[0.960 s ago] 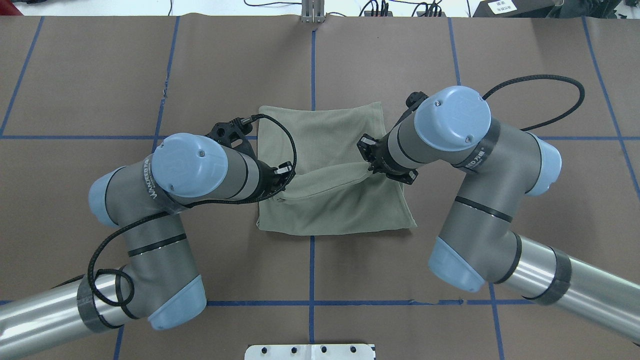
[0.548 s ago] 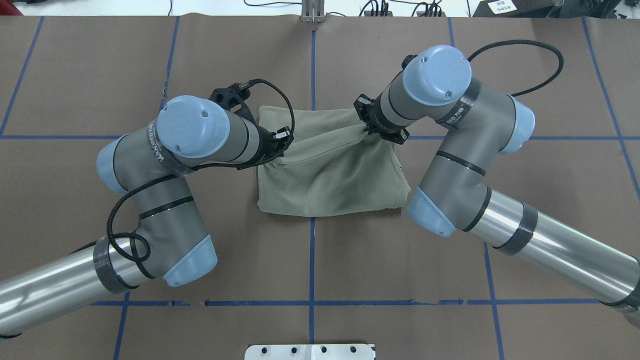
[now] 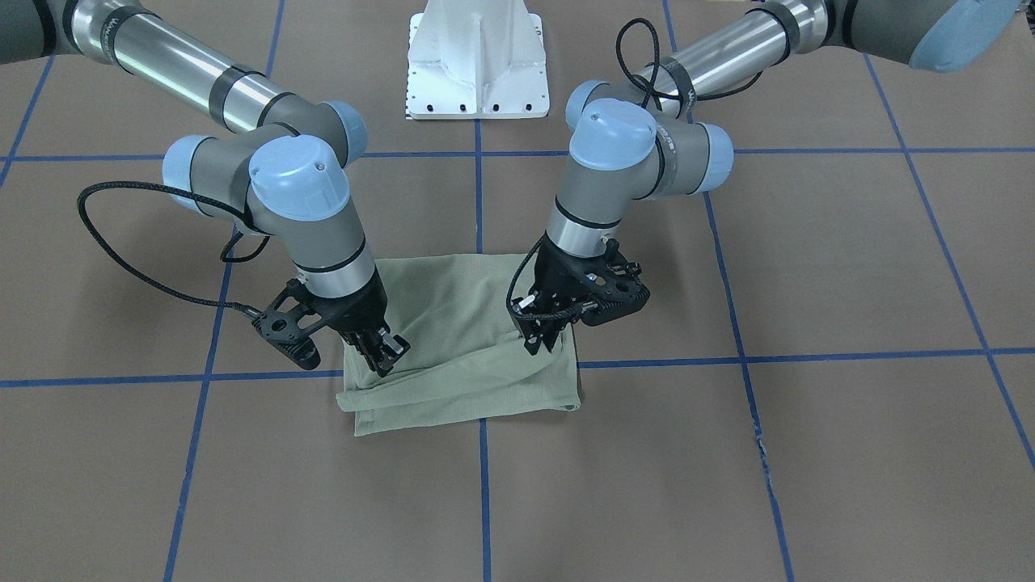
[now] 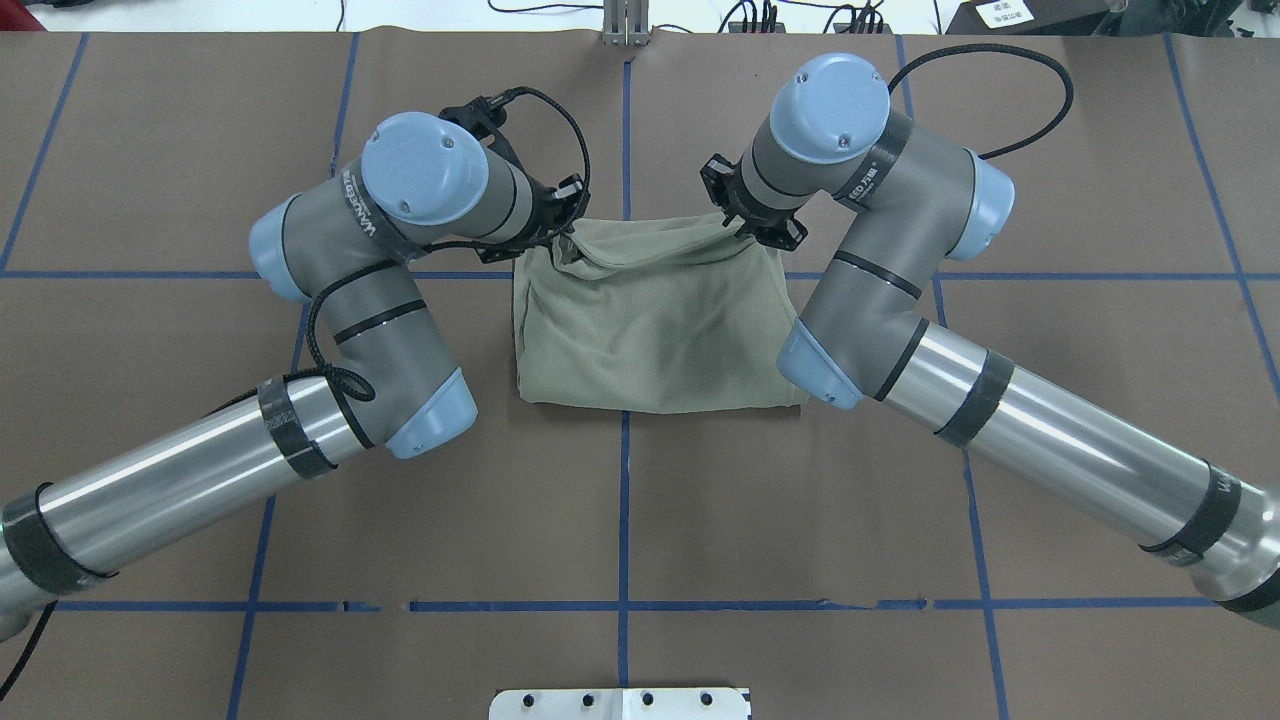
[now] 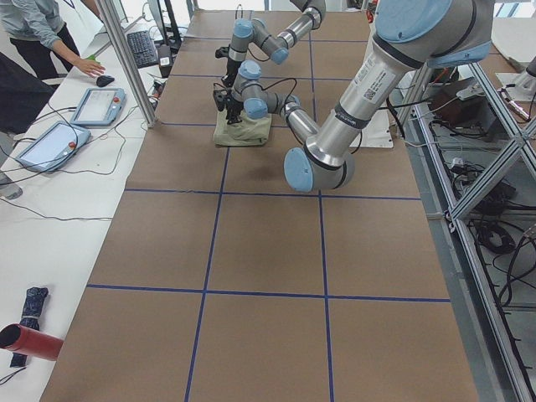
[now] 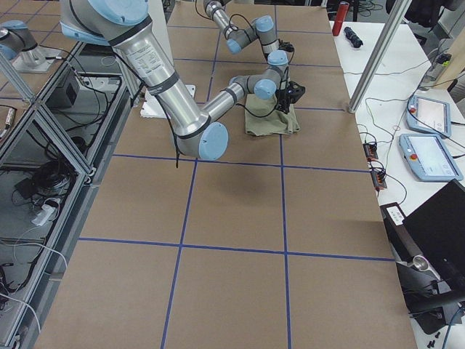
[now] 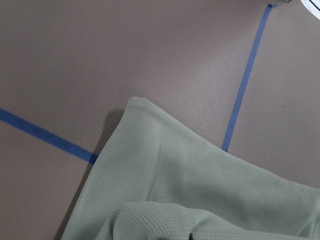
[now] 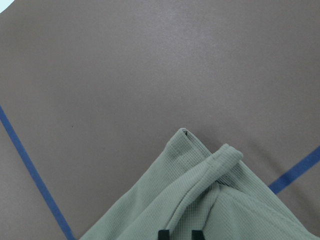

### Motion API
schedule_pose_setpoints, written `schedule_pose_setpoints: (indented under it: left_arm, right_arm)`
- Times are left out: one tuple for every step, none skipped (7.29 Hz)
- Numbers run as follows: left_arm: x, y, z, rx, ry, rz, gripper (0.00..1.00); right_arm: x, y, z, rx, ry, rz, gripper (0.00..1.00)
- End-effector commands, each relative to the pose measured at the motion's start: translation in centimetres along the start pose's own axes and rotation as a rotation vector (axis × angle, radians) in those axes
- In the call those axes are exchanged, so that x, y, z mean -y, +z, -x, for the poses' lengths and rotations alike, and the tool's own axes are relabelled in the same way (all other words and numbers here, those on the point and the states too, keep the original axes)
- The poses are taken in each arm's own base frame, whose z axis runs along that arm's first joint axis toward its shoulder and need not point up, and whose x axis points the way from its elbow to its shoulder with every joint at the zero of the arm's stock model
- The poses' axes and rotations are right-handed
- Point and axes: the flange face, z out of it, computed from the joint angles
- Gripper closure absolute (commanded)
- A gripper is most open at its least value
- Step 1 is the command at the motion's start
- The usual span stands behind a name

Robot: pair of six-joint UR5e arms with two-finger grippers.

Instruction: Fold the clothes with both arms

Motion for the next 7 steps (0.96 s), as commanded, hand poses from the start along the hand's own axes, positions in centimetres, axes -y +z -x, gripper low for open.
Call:
schedule_pose_setpoints:
  left_arm:
    - [5.8,-0.9,-0.1,-0.006,-0.005,-0.057,0.0]
    - [7.5,-1.3,0.6,0.004,0.035,-0.039,0.0]
    - [8.1,-0.8,3.2,0.032,0.096,0.01,0.0]
    - [8.2,-0.8,4.8,0.043,0.162,0.035,0.0]
    - [8.4,-0.6,7.8,0.061,0.228,0.037,0.0]
    - [9.2,-1.6,9.8,0.054,0.263,0.026,0.0]
    - [9.4,-2.2,11.0,0.055,0.269,0.023,0.0]
  right_arm:
    - [1.8,0.3,0.6,0.017,-0.016,0.013,0.0]
    - [2.2,-0.5,0.8,0.02,-0.017,0.056,0.0]
    - [0.7,-0.4,0.9,0.017,-0.042,0.08,0.0]
    - [-3.4,0.6,0.5,0.012,-0.146,0.111,0.0]
    - [-6.8,1.8,0.4,0.004,-0.268,0.124,0.0]
    - [-8.0,3.1,0.9,-0.004,-0.434,0.083,0.0]
    - [-8.8,4.0,2.6,-0.015,-0.515,0.078,0.0]
